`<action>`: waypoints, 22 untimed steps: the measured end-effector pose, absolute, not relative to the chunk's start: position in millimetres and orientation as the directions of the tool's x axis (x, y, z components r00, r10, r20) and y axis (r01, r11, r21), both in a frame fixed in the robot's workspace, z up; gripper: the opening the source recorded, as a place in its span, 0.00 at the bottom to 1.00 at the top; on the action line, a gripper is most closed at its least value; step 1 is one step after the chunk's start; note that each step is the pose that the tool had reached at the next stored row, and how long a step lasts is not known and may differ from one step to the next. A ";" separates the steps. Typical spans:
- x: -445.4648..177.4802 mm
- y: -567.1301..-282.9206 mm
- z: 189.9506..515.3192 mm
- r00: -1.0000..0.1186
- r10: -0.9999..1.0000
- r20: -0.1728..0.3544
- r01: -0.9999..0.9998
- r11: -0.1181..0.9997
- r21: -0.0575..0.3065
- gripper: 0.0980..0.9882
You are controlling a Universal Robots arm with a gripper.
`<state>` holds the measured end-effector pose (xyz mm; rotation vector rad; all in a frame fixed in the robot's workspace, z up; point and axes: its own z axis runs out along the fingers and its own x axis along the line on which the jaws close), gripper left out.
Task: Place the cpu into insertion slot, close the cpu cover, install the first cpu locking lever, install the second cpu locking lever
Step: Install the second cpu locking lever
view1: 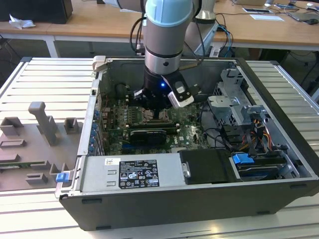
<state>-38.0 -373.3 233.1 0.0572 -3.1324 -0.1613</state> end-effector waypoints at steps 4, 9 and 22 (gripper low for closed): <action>-48.7 -373.8 231.0 -0.999 -0.037 0.002 -0.036 0.993 0.109 0.01; -53.2 -380.3 229.6 -0.999 -0.037 0.000 -0.037 0.990 0.137 0.01; -68.2 -396.1 221.8 -0.999 -0.037 -0.004 -0.037 0.972 0.234 0.01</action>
